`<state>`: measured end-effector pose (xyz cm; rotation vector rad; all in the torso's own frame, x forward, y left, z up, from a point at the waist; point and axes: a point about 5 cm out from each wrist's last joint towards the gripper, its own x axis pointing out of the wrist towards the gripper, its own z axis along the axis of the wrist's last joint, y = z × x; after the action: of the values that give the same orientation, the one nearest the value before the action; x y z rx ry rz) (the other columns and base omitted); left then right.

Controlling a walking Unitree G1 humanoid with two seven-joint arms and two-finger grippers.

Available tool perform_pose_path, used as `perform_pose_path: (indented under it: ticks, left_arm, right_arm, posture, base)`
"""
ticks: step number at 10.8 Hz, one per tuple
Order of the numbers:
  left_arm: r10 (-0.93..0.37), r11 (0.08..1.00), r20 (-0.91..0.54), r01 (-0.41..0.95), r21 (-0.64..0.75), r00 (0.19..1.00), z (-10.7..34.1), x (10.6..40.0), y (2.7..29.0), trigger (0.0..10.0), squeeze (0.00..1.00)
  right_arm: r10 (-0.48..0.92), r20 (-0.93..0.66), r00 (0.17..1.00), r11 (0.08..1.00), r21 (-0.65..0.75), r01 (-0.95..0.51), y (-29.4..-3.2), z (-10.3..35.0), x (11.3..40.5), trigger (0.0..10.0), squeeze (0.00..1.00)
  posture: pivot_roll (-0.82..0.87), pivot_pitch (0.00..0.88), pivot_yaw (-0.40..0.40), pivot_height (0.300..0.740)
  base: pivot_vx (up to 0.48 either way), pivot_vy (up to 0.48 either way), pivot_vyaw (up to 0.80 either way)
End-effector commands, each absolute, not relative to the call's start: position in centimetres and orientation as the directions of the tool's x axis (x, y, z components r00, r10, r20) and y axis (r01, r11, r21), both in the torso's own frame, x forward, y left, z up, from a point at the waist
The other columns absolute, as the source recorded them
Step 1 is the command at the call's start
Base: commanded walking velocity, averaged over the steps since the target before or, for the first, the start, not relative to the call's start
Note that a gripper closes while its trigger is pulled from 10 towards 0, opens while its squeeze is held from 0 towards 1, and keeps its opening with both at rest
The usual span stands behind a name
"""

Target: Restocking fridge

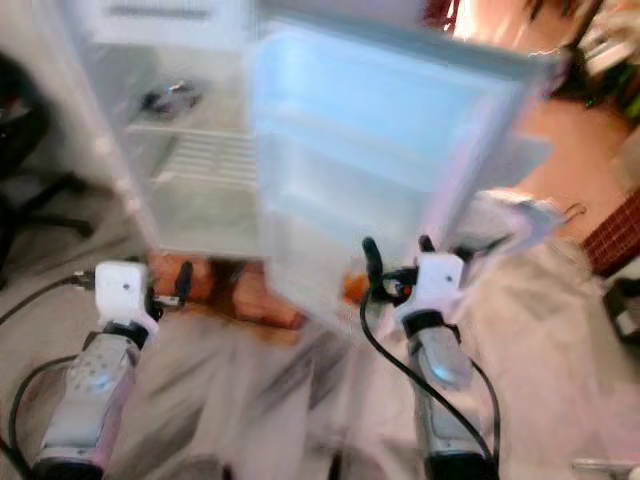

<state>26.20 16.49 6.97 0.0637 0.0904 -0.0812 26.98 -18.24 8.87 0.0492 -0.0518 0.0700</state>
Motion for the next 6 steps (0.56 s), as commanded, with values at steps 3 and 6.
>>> perform_pose_path:
  ticks: [3,6]
  left_arm:
    - [-0.074,0.994,-0.107,0.082,0.075,0.992,6.7,26.1,16.9,10.0,0.0]
    - [-0.023,0.993,-0.19,0.045,0.112,0.982,4.9,24.6,17.7,10.0,0.0]
  right_arm:
    - [0.056,0.072,0.996,0.997,0.047,-0.059,-18.5,9.1,27.0,10.0,0.0]
    - [0.051,0.087,0.995,0.997,0.045,-0.055,-18.7,9.5,27.7,10.0,0.0]
  posture:
    - [0.09,0.072,-0.025,0.74]
    - [0.09,0.074,-0.024,0.74]
  base:
    - [0.101,-0.116,0.0]
    - [0.0,0.0,0.27]
